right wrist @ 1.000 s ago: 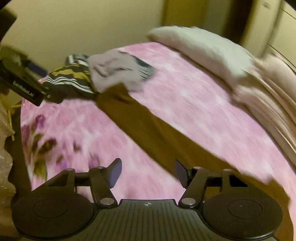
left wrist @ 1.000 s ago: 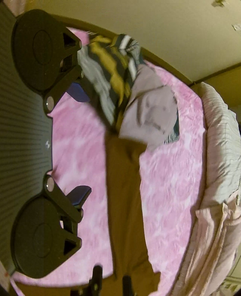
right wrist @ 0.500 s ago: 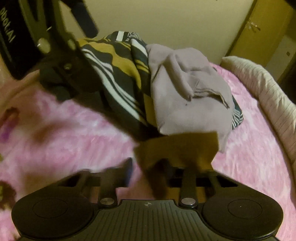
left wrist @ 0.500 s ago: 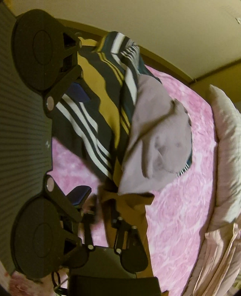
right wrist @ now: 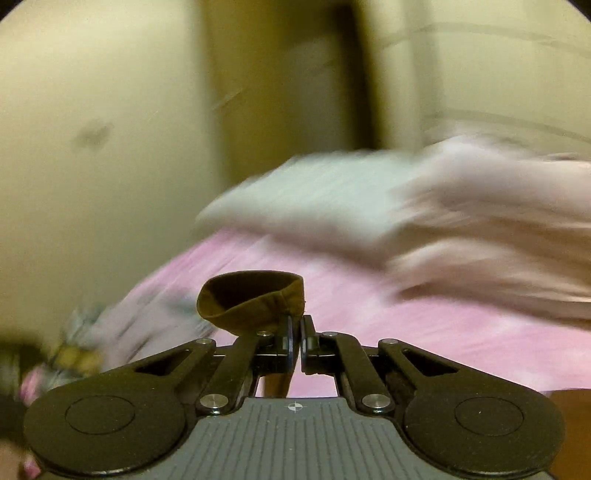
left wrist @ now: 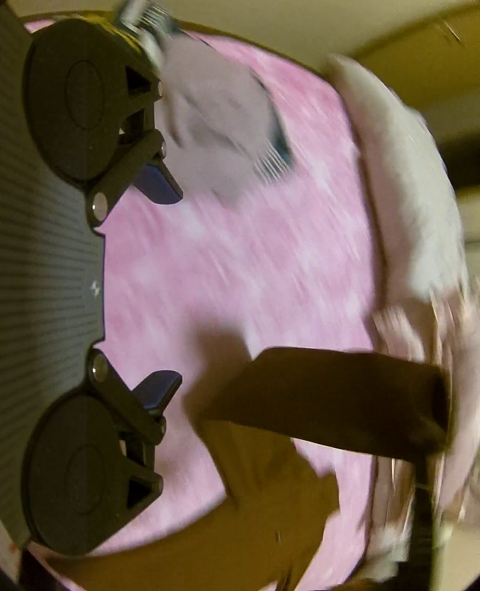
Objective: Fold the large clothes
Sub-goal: 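Grasp a brown sleeve cuff with the right gripper and fold it across the shirt body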
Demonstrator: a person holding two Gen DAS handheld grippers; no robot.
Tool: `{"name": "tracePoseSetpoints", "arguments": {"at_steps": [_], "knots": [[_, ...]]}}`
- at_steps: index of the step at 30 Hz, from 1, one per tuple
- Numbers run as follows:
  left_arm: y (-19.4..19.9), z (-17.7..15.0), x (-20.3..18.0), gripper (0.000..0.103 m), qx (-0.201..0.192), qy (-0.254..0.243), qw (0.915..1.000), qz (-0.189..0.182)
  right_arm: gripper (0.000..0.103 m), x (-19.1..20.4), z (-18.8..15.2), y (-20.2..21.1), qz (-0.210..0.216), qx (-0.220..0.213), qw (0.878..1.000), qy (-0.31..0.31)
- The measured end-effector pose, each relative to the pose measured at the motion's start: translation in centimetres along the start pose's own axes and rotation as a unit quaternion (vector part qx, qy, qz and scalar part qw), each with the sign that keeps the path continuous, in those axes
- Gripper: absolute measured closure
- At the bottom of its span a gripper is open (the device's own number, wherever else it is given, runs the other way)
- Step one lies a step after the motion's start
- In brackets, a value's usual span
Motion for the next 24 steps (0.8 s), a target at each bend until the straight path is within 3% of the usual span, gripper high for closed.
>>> {"name": "tracePoseSetpoints", "arguments": {"at_steps": [2, 5, 7, 10, 14, 17, 19, 21, 23, 24], "knots": [[0.2, 1.9, -5.0, 0.008, -0.011, -0.025, 0.9994, -0.021, 0.103, -7.3, 0.7, 5.6, -0.068, -0.035, 0.997, -0.021], [-0.1, 3.3, -12.8, 0.008, -0.014, -0.054, 0.9973, -0.048, 0.103, -18.9, -3.8, 11.7, -0.157, -0.024, 0.984, -0.082], [-0.7, 3.3, -18.0, 0.008, -0.002, -0.067, 0.9962, -0.056, 0.103, -25.0, -8.2, 13.0, -0.191, 0.011, 0.971, -0.14], [-1.9, 2.4, -24.5, 0.009, 0.028, -0.077, 0.9945, -0.065, 0.103, -31.6, -13.8, 13.5, -0.195, 0.054, 0.96, -0.195], [-2.8, 1.5, -31.7, 0.009, 0.063, -0.085, 0.9921, -0.067, 0.103, -35.2, -16.9, 13.9, -0.163, 0.08, 0.954, -0.24], [-2.7, 1.7, -35.0, 0.009, 0.074, -0.102, 0.9895, -0.07, 0.103, -35.6, -15.9, 14.9, -0.126, 0.077, 0.956, -0.252], [-3.0, 2.6, -36.2, 0.009, 0.07, -0.116, 0.9882, -0.072, 0.103, -35.7, -13.8, 16.2, -0.096, 0.06, 0.963, -0.247], [-3.3, 3.6, -37.3, 0.009, 0.069, -0.121, 0.9876, -0.072, 0.103, -36.2, -10.8, 18.3, -0.081, 0.016, 0.97, -0.229], [-3.8, 4.7, -37.8, 0.009, 0.064, -0.12, 0.9879, -0.075, 0.103, -37.5, -9.7, 20.9, -0.103, -0.019, 0.972, -0.209], [-4.2, 5.0, -38.0, 0.009, 0.064, -0.118, 0.988, -0.076, 0.103, -38.6, -10.5, 21.3, -0.117, -0.016, 0.969, -0.216]]}}
Point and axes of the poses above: each gripper's, at about its wrist camera, not at the fingertips, and y roughly against the way its jaws point, x to its left, z to its top, the point moved 6 cm from there along -y, roughly the way its jaws point, and after that the axes turned 2 degrees about z, right-handed, at the moved point
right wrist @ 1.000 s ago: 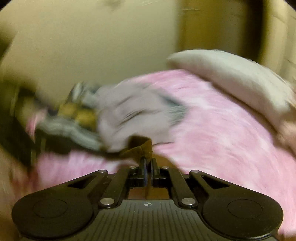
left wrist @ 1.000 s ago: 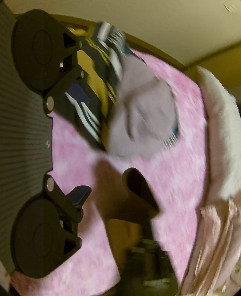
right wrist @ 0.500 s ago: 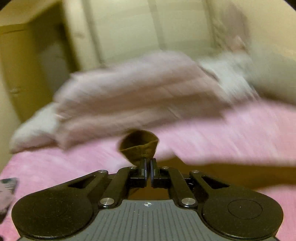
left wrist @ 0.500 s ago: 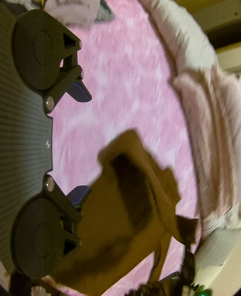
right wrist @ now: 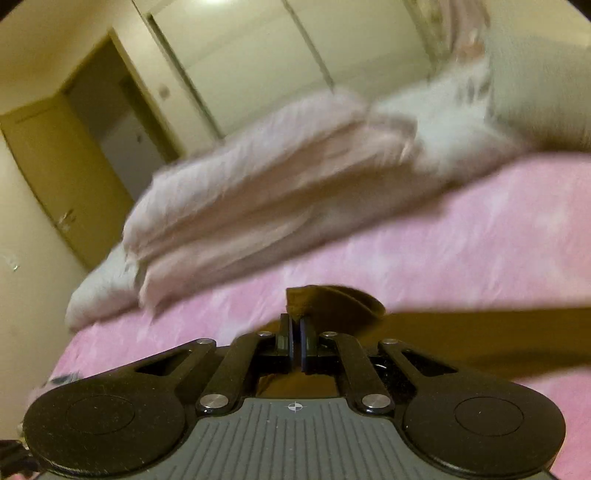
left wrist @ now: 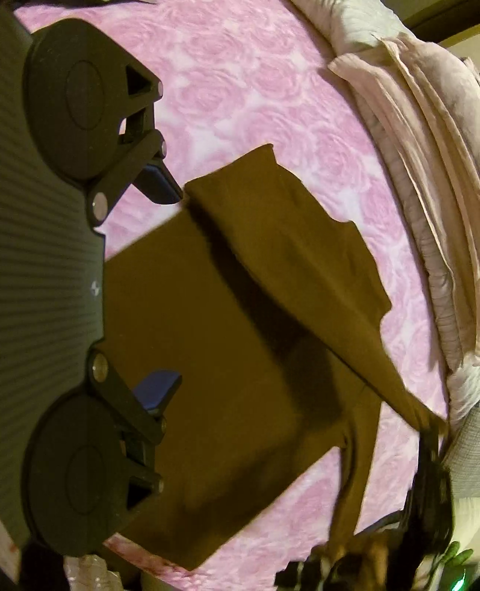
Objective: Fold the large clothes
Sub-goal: 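Grasp a brown sleeve cuff with the right gripper and fold it across the shirt body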
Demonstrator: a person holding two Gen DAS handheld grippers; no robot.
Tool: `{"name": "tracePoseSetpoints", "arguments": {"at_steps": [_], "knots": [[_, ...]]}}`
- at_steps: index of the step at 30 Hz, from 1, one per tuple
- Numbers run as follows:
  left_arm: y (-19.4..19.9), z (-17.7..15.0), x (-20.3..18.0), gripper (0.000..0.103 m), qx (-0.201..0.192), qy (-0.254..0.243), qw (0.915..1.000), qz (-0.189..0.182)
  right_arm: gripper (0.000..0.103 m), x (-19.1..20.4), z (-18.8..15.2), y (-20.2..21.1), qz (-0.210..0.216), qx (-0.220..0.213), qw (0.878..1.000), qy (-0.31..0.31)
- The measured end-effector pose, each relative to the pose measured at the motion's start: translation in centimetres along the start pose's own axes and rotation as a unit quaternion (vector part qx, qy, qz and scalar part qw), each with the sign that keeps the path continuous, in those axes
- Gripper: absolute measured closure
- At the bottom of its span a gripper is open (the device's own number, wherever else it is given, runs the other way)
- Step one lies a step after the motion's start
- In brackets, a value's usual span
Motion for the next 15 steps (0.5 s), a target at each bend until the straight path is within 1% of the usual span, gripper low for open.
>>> {"name": "tracePoseSetpoints", "arguments": {"at_steps": [1, 2, 4, 5, 8, 11, 13, 15], "knots": [[-0.3, 0.3, -0.1, 0.009, 0.002, 0.001, 1.0, 0.001, 0.103, -1.9, -0.9, -0.6, -0.017, 0.017, 1.0, -0.02], [-0.8, 0.6, -0.3, 0.009, 0.006, 0.001, 1.0, 0.0, 0.103, -4.2, -2.4, -1.6, -0.038, 0.044, 0.997, -0.048], [-1.4, 1.0, -0.8, 0.009, 0.01, -0.006, 0.9999, -0.007, 0.103, -6.9, -5.0, -3.1, -0.055, 0.084, 0.991, -0.085], [-1.7, 1.0, -1.3, 0.009, 0.011, -0.014, 0.9998, -0.01, 0.103, -7.6, -6.1, -3.8, -0.061, 0.097, 0.989, -0.089], [-2.5, 0.6, -2.2, 0.009, 0.023, -0.032, 0.9991, -0.012, 0.103, -8.3, -7.4, -4.7, -0.069, 0.108, 0.988, -0.088], [-2.9, 0.1, -2.2, 0.009, 0.031, -0.03, 0.999, -0.012, 0.103, -9.0, -8.1, -4.8, -0.077, 0.114, 0.986, -0.092], [-3.0, 0.0, -2.0, 0.009, 0.036, -0.028, 0.9989, -0.011, 0.103, -9.3, -7.5, -4.3, -0.084, 0.109, 0.986, -0.099], [-2.9, 0.1, -1.8, 0.009, 0.035, -0.026, 0.999, -0.01, 0.103, -9.4, -6.6, -3.6, -0.085, 0.091, 0.988, -0.093]]}}
Point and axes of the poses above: each gripper's, at about its wrist camera, not at the fingertips, and y roughly against the way its jaws point, x to its left, z to its top, the point moved 6 cm from there along -y, roughly the way its jaws point, and after that the axes turned 2 degrees about z, right-handed, at the moved point
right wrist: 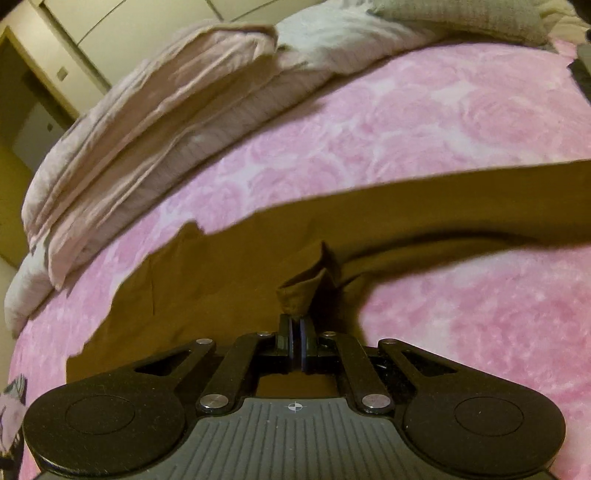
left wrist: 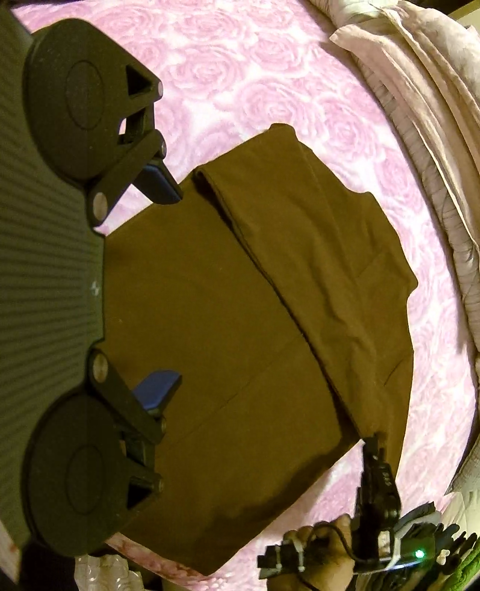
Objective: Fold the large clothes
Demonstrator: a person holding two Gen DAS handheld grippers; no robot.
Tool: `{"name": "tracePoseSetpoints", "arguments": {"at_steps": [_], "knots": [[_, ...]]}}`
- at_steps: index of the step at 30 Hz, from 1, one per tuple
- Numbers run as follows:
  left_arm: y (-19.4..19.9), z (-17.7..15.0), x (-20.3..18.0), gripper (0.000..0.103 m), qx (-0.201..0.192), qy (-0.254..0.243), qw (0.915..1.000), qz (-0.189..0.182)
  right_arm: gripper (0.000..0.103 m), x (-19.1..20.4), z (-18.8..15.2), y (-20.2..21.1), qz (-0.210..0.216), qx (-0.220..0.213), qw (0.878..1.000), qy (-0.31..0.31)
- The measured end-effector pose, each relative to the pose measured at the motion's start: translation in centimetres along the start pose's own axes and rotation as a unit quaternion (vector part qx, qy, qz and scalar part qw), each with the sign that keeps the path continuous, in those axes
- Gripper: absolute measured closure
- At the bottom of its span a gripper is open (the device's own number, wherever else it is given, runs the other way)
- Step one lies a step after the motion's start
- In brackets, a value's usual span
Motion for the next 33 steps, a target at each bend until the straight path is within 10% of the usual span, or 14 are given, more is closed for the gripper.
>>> {"name": "tracePoseSetpoints", "arguments": {"at_steps": [8, 12, 18, 33], "knots": [[0.5, -0.2, 0.5, 0.009, -0.007, 0.005, 0.9999, -0.008, 0.103, 0.3, 0.8, -0.5, -0.036, 0.01, 0.999, 0.004], [1.2, -0.6, 0.6, 0.009, -0.011, 0.005, 0.9998, -0.014, 0.066, -1.4, -0.2, 0.8, -0.102, 0.023, 0.994, -0.025], [1.7, 0.9, 0.4, 0.009, -0.026, -0.023, 0.999, -0.028, 0.059, -2.8, -0.2, 7.7, -0.132, -0.022, 0.99, -0.048], [-2.8, 11.3, -12.8, 0.009, -0.03, -0.059, 0.997, -0.039, 0.058, -23.0, 5.5, 17.9, -0.238, -0.082, 0.961, -0.112]]}}
Point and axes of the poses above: each gripper's, at about its wrist camera, not at the fingertips, and y roughly against the way its jaws point, x to its left, z to its top, the point moved 6 cm from there along -y, roughly the way its jaws point, and after that the axes turned 2 degrees about z, right-handed, at the moved point
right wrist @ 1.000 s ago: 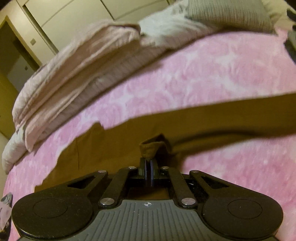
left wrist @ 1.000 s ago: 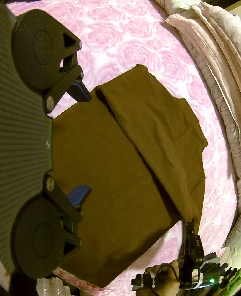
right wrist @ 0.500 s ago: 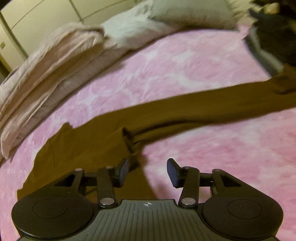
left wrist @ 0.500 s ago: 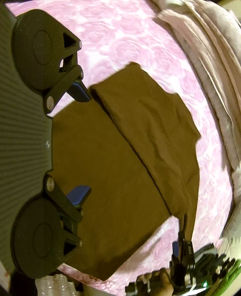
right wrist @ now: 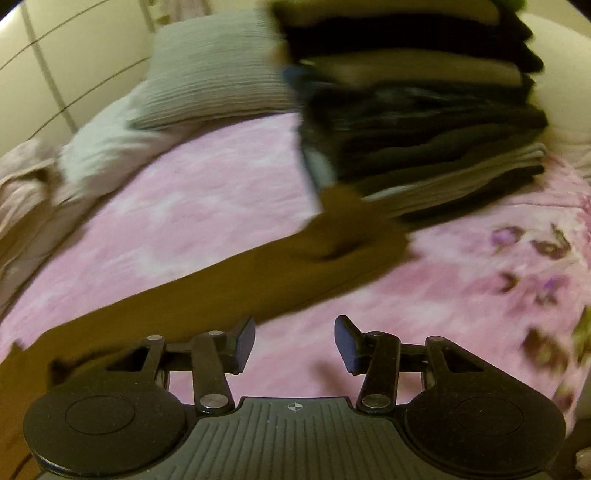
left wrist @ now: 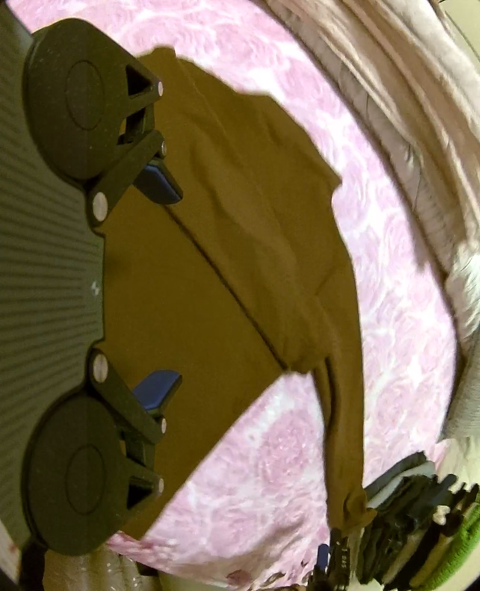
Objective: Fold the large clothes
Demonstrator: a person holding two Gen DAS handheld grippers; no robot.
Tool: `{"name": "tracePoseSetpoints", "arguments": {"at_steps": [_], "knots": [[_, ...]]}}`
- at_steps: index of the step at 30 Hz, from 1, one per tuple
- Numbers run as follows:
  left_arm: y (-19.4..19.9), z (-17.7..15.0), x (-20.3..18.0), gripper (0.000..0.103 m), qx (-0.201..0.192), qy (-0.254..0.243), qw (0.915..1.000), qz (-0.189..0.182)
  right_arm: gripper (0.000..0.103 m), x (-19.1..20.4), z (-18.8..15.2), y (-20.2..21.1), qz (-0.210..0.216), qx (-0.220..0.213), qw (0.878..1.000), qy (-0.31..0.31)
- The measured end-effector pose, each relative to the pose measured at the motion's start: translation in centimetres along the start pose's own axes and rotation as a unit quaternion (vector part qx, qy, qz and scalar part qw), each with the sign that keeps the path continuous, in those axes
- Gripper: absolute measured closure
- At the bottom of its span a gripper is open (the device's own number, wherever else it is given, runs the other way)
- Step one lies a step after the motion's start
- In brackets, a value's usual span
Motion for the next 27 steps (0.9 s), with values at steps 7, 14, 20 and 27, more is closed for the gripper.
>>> {"name": "tracePoseSetpoints", "arguments": {"at_steps": [7, 14, 20, 27], "knots": [[-3.4, 3.9, -9.4, 0.009, 0.031, -0.048, 0.998, -0.028, 0.058, -7.3, 3.5, -5.0, 0.014, 0.005, 1.0, -0.021], [-3.1, 5.2, -11.3, 0.009, 0.033, -0.05, 0.9977, -0.033, 0.098, -3.9, 6.4, -0.9, 0.097, -0.026, 0.994, -0.052], [-0.2, 4.6, -8.8, 0.009, 0.0, -0.019, 0.9994, -0.028, 0.099, 7.1, 10.6, 6.9, 0.218, -0.1, 0.969, -0.055], [4.6, -1.1, -0.6, 0.009, -0.029, 0.027, 0.9991, -0.017, 0.098, 29.3, 6.4, 17.0, 0.364, -0.16, 0.917, 0.04]]}}
Point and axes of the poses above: each gripper's, at about its wrist camera, not at the fingertips, and y roughly against the way its jaws point, x to its left, z to its top, the point moved 6 cm from there along -y, roughly the way its jaws point, and after that the axes turned 2 degrees about z, right-handed, at the moved point
